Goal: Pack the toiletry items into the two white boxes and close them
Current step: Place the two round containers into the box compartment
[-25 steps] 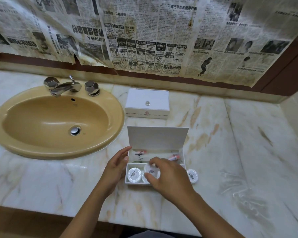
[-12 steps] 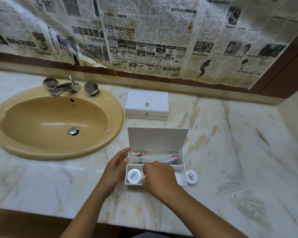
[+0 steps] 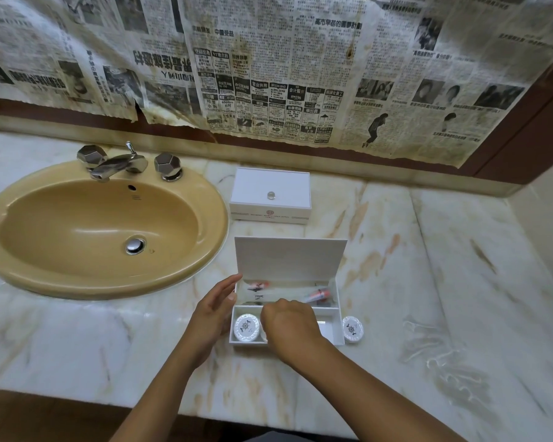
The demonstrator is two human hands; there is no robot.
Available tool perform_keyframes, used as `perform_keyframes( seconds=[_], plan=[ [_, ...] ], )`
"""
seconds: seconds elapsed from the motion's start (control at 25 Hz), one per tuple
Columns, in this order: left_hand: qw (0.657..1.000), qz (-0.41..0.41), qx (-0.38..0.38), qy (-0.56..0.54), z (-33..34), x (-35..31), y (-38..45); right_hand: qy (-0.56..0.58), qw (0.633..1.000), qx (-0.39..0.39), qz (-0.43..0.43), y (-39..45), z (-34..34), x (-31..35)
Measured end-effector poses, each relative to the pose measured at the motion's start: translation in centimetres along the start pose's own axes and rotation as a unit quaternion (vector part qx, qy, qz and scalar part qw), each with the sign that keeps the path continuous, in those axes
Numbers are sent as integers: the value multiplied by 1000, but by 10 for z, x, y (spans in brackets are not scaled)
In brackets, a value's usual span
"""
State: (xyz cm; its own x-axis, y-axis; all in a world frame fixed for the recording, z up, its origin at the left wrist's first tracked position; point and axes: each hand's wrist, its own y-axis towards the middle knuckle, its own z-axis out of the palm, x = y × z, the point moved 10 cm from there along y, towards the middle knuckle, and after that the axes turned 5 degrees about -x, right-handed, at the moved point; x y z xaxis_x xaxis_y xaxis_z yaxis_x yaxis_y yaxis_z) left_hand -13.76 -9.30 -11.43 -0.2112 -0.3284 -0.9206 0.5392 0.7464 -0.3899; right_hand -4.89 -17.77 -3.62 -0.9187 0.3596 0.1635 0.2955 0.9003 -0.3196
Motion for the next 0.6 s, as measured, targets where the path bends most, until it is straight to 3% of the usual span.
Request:
perform_keyframes(
  seconds=[0.4, 0.6],
  plan=[
    [1000, 3, -5, 8, -2, 1, 0, 55, 998, -3, 23, 0, 17, -3],
    [1000, 2, -5, 15, -2, 0, 0, 162, 981, -95, 44, -11, -8, -28]
  ],
)
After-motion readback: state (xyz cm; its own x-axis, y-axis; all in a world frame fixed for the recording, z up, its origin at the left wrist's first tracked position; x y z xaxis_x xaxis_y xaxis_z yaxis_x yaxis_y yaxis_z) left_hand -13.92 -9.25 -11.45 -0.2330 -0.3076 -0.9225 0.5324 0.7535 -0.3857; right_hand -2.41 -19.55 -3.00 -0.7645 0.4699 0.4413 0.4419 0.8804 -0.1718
